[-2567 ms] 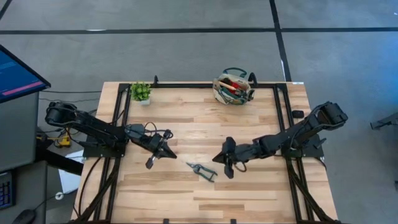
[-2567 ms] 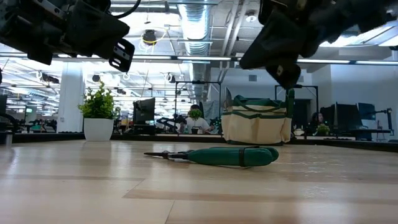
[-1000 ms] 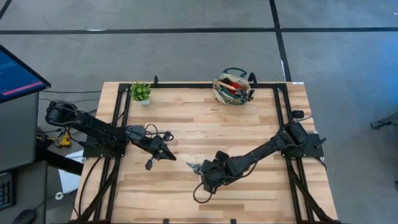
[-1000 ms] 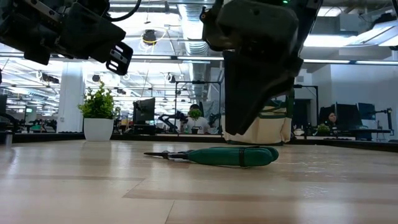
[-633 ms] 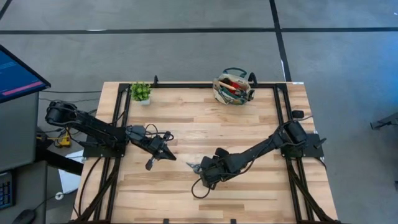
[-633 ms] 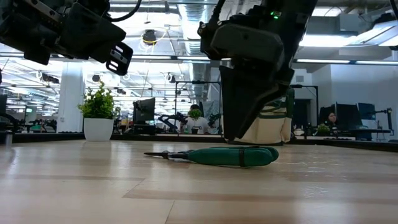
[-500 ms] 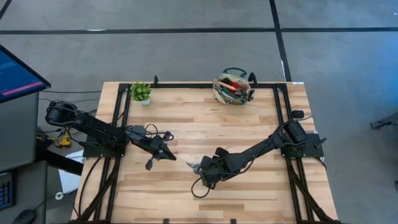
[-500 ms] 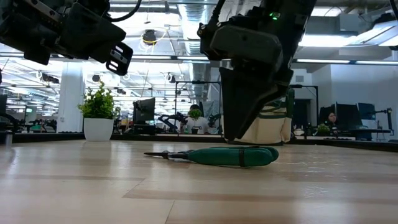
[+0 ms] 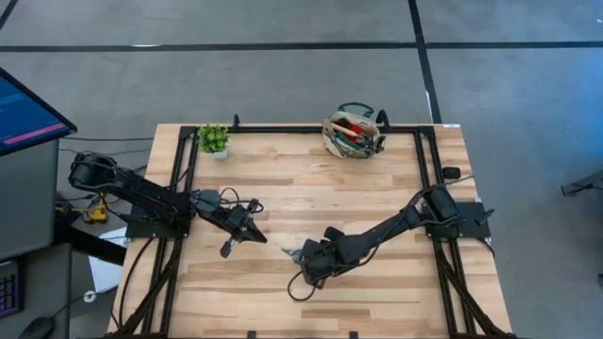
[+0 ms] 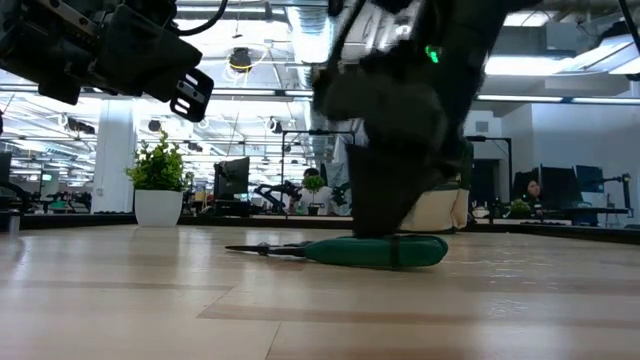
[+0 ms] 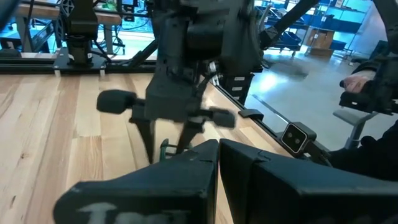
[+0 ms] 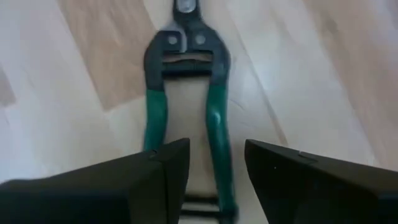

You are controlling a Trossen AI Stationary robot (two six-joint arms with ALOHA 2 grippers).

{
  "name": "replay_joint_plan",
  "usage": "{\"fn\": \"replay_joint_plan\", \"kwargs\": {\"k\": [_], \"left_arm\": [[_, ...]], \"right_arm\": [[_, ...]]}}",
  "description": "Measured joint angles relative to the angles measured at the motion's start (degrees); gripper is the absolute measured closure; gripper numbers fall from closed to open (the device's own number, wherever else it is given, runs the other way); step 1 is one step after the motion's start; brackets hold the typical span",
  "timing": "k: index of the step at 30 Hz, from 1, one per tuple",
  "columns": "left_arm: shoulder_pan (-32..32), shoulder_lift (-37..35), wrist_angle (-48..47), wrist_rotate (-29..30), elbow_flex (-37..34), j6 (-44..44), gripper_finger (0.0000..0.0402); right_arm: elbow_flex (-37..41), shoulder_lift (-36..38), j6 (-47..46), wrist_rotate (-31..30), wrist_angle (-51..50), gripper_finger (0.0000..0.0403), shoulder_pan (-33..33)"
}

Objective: Pick & Place Garden tools in Gardening bag
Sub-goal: Put the green shears into the gardening bag

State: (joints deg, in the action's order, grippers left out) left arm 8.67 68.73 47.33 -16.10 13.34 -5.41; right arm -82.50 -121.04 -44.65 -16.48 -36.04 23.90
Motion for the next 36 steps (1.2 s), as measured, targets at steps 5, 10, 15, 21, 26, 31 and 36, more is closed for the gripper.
{"fn": "replay_joint_plan", "kwargs": {"k": [5,10,15,21,26,31,36], "left_arm": [[0.00,0.00,-0.02,-0.17,-0.02,0.00,0.0399],[0.00,0.00,-0.02,-0.15,-0.02,0.00,0.0399],[0.00,0.00,-0.02,-0.13,-0.02,0.00,0.0399],[0.00,0.00,-0.02,-0.10,-0.02,0.01,0.0399],[0.00,0.00,-0.02,0.11,-0.02,0.02,0.0399],[0.00,0.00,0.00,0.09,-0.02,0.02,0.0399],[0.00,0.01,0.02,0.07,-0.02,0.02,0.0399]], "right_arm": [[0.20,-0.09,0.01,0.14,-0.83,0.0262,0.13],[0.19,-0.08,0.33,1.50,-0.58,0.0315,0.06],[0.17,-0.08,1.29,1.55,-0.83,0.0385,0.07],[0.22,0.20,1.21,1.45,-1.09,0.0383,0.11],[0.23,1.19,1.06,1.27,-3.19,0.0388,0.39],[0.21,4.12,-0.29,-1.02,-7.48,0.0388,0.46],[0.23,10.21,-1.00,-5.45,-13.73,0.0388,0.46]]}}
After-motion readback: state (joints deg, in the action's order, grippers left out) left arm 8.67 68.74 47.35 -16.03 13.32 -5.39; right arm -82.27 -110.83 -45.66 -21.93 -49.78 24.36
